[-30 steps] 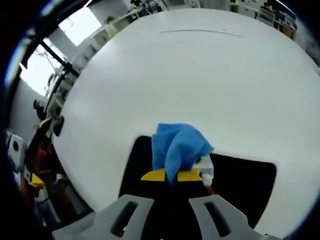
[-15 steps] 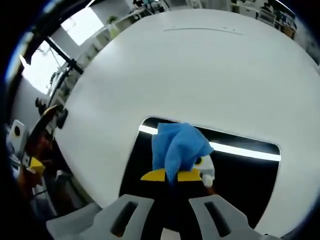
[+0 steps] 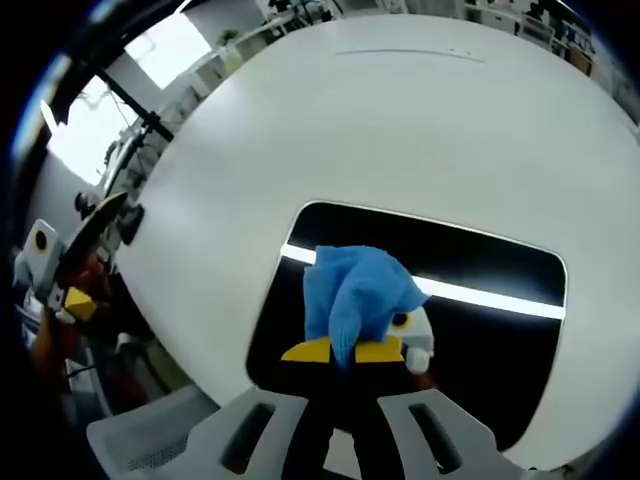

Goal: Wipe the mirror surface with the cleaning cloth until all visible marks leave the cleaned area.

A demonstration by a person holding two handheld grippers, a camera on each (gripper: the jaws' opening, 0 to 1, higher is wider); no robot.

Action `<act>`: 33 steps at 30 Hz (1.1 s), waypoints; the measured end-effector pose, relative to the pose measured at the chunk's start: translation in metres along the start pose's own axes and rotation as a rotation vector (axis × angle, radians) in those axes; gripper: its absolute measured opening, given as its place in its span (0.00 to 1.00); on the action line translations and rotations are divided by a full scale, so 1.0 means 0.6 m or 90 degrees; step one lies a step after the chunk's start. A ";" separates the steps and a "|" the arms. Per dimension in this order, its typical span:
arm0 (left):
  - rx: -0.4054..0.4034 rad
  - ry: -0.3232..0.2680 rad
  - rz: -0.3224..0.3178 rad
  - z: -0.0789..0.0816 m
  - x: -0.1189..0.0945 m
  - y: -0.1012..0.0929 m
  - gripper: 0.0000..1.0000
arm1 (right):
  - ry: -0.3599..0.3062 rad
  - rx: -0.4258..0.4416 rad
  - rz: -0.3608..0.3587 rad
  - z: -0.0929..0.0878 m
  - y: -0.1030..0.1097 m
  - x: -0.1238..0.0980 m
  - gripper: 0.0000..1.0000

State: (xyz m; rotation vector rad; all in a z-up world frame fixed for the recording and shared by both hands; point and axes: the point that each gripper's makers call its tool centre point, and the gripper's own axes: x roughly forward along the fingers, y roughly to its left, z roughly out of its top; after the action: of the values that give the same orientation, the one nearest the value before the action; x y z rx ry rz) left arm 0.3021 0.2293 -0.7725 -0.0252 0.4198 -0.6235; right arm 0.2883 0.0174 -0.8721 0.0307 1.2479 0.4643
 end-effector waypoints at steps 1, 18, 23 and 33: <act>0.000 0.000 0.000 0.000 0.000 0.000 1.00 | 0.000 -0.001 0.000 -0.001 0.001 0.000 0.00; 0.005 0.008 -0.005 -0.003 0.003 -0.002 1.00 | 0.012 0.013 0.025 -0.038 0.019 -0.010 0.00; 0.005 0.008 -0.004 -0.003 0.004 -0.001 1.00 | 0.018 0.012 0.031 -0.048 0.023 -0.012 0.00; 0.005 0.009 -0.005 -0.004 0.008 -0.003 1.00 | 0.024 0.012 0.039 -0.067 0.031 -0.015 0.00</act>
State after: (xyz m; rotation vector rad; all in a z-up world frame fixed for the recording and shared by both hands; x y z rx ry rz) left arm 0.3036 0.2250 -0.7761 -0.0145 0.4316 -0.6340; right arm 0.2434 0.0221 -0.8718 0.0767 1.2906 0.5074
